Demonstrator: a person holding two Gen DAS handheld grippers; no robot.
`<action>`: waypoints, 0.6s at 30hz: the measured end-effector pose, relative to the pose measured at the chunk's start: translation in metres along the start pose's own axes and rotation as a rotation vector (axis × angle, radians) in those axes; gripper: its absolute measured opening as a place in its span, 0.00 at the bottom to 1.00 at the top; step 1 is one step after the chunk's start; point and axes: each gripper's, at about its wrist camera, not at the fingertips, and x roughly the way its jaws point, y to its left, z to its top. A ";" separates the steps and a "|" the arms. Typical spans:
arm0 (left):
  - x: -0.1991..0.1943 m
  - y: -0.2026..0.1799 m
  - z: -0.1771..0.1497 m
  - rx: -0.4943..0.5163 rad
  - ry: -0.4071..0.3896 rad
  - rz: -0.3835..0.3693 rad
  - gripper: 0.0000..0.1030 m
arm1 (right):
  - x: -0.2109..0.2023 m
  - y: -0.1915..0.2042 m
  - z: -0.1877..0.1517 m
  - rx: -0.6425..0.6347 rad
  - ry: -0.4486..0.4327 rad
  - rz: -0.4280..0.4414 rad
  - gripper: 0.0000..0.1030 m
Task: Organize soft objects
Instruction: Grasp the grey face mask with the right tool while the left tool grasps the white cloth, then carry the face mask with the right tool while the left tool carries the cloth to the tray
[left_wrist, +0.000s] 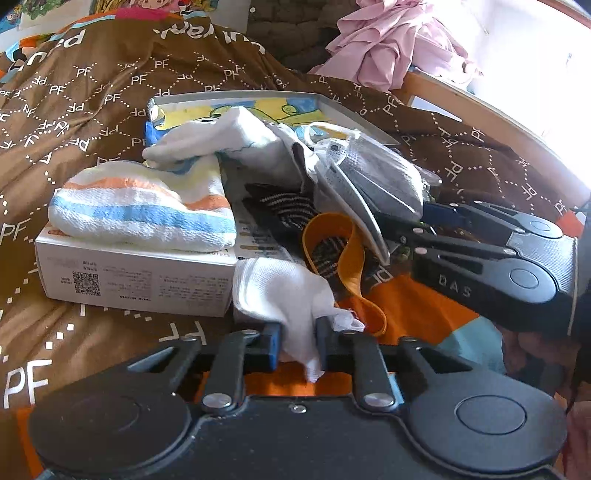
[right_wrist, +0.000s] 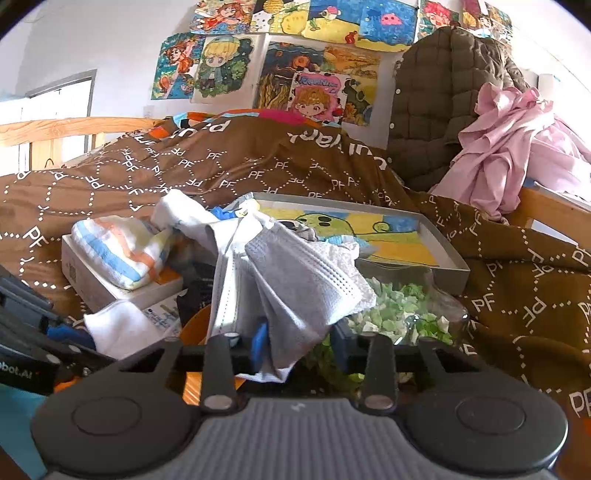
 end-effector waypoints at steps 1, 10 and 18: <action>-0.001 -0.001 0.000 0.001 0.000 0.000 0.15 | -0.001 0.000 0.000 0.002 -0.002 -0.001 0.28; -0.014 -0.009 -0.005 0.043 -0.017 -0.010 0.09 | -0.021 0.006 0.003 -0.048 -0.071 -0.054 0.06; -0.038 -0.003 0.001 -0.004 -0.074 -0.021 0.09 | -0.038 0.012 0.015 -0.085 -0.138 -0.082 0.06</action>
